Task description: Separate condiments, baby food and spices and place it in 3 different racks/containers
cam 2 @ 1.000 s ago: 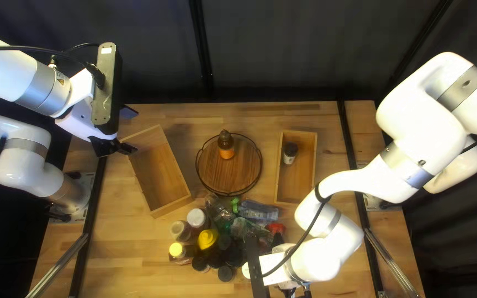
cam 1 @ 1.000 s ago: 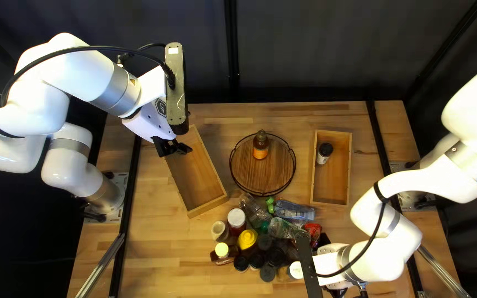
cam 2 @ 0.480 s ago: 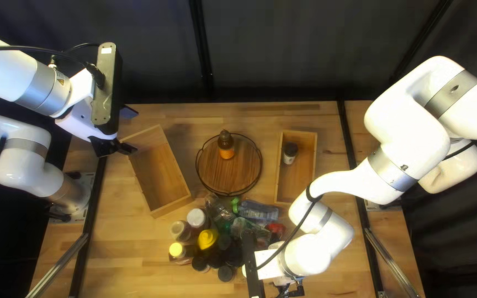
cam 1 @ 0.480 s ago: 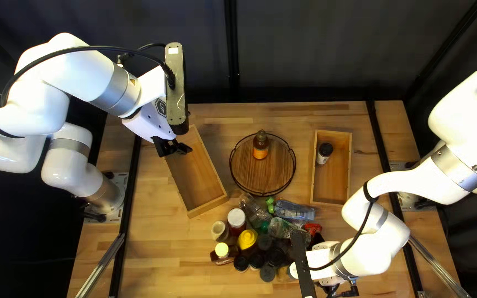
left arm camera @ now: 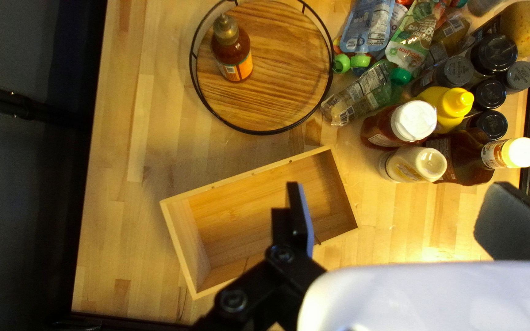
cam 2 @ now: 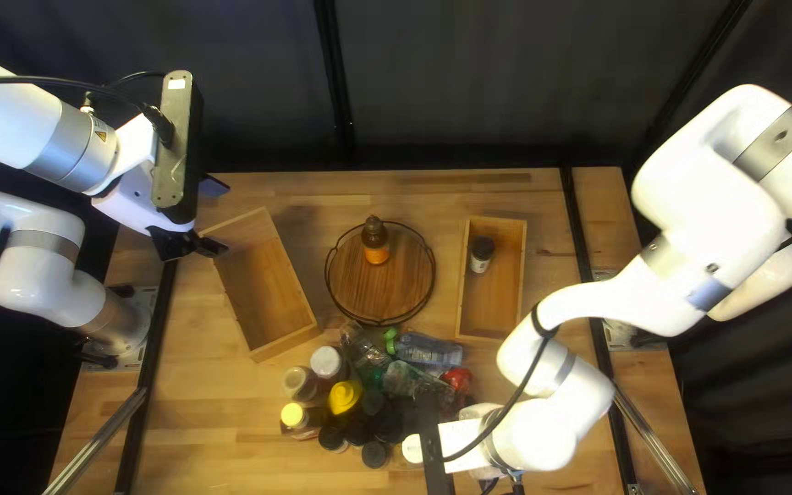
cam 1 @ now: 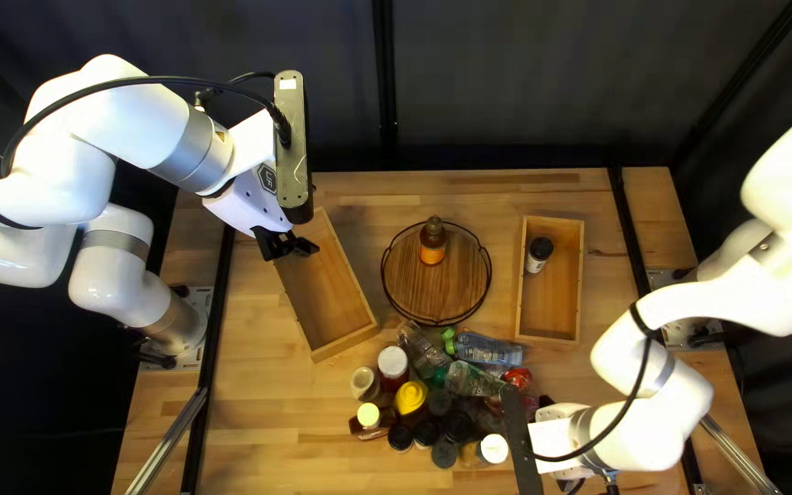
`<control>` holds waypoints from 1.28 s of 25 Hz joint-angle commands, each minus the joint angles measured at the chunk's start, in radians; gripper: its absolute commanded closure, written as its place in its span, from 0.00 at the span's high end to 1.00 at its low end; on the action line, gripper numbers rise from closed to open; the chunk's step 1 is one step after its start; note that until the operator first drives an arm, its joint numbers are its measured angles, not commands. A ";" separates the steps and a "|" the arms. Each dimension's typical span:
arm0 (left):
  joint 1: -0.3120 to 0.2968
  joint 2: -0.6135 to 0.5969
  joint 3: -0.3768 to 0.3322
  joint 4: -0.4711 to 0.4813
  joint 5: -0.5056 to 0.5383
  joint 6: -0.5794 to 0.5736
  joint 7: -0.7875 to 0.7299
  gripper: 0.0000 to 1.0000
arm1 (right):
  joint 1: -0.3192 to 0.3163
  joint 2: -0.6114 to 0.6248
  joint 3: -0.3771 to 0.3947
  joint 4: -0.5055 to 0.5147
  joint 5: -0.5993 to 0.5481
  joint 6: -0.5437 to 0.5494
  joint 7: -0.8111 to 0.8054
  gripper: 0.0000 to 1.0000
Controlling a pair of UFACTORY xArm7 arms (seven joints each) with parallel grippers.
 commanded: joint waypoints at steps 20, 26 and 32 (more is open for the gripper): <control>0.000 0.000 0.000 0.000 0.000 0.000 0.000 1.00 | -0.208 -0.523 -0.284 -0.442 -0.093 0.045 -0.234 0.01; 0.000 0.000 0.000 0.000 0.000 0.000 0.000 1.00 | -0.267 -0.555 -0.323 -0.524 -0.135 -0.011 -0.230 0.01; 0.000 0.000 0.000 0.000 0.000 0.000 0.000 1.00 | -0.324 -0.675 -0.334 -0.622 -0.160 0.012 -0.215 0.01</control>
